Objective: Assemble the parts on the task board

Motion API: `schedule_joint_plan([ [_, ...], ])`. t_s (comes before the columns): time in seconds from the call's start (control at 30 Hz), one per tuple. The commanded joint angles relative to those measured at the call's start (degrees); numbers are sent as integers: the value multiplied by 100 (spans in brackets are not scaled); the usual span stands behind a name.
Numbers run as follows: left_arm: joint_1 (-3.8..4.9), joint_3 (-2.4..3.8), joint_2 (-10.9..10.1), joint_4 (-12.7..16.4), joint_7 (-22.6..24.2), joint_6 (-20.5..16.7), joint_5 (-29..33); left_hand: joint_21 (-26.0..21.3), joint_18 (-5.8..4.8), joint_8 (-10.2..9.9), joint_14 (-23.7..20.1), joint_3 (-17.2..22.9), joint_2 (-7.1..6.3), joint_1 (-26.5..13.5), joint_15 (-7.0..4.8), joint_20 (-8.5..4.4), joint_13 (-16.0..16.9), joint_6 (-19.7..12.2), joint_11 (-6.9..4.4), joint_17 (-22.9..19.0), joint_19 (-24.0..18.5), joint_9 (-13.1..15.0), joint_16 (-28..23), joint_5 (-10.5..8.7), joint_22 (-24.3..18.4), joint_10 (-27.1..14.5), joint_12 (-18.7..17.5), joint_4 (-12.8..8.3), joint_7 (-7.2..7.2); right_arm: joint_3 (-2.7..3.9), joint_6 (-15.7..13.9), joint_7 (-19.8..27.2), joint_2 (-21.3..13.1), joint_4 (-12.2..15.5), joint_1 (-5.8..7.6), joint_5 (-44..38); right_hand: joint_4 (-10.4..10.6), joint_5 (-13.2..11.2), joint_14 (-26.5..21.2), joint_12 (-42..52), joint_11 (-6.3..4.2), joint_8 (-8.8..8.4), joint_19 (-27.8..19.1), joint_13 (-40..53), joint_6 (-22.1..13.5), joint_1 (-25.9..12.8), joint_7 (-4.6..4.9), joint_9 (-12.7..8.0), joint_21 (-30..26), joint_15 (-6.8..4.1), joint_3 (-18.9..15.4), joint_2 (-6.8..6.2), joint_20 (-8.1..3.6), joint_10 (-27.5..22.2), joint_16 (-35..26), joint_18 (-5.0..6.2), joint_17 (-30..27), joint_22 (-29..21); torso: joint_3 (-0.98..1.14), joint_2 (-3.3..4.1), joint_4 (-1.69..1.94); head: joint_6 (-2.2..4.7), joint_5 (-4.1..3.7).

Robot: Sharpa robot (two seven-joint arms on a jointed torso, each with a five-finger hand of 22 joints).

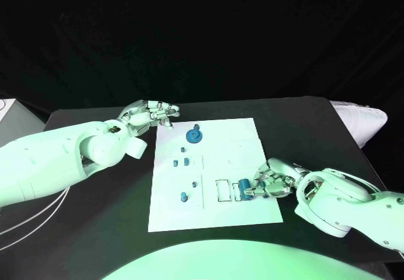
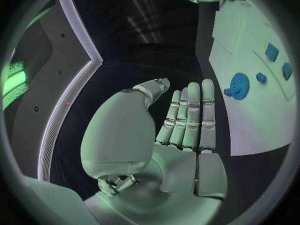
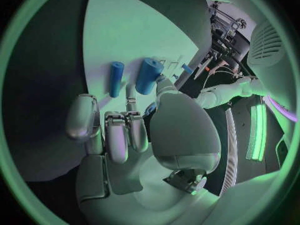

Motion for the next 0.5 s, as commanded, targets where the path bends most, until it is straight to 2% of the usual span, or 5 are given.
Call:
schedule_joint_plan([
  [0.03, -1, 1, 3, 7, 0, 150, -22, -32, 39, 25, 7, -20, 37, -28, 37, 19, 2, -43, 12, 9, 40, -4, 27, -13, -8, -44, 37, 20, 7, -4, 104, -270, 98, -56, -45, -280, 3, -31, 543, -22, -45, 33, 45, 1089, -17, -23, -14, 6, 3, -43, -92, 63, -12, 308, 26, -115, 1271, 10, -1, -5, -3, 1, 12],
  [0.13, -2, 1, -1, 11, -7, 158, -21, -32, 39, 25, 7, -20, 37, -28, 37, 19, 2, -43, 12, 9, 40, -4, 27, -13, -8, -44, 37, 20, 7, -4, 122, -324, 194, -91, -81, -357, 3, -34, 543, -30, -45, 34, 42, 1083, -19, -32, -13, 7, -6, -43, -131, 65, -12, 303, 25, -113, 1270, 6, 1, -3, 4, 1, 1],
  [0.2, -2, 1, -6, 12, -8, 154, -29, -32, 39, 25, 7, -20, 37, -28, 37, 19, 2, -43, 12, 9, 40, -4, 27, -13, -8, -44, 37, 20, 7, -4, 114, -341, 234, -103, -99, -402, -10, -14, 543, -38, -46, 34, 40, 1081, -26, 47, -14, 7, -16, -44, -149, 129, -13, 300, 24, -112, 1268, 6, -1, -1, 5, 1, 12],
  [0.5, -2, 0, -22, 9, -12, 138, -58, -38, 38, 30, 0, -20, 41, -26, 38, 19, 2, -40, 12, 9, 43, -3, 26, -11, -13, -50, 39, 21, 6, -4, 115, -372, 295, -102, -127, -474, -16, 112, 547, -49, -45, 33, 45, 1082, -36, 197, -12, 3, -13, -43, -190, 190, -13, 298, 30, -115, 1290, 25, -4, -1, -2, 1, 31],
])
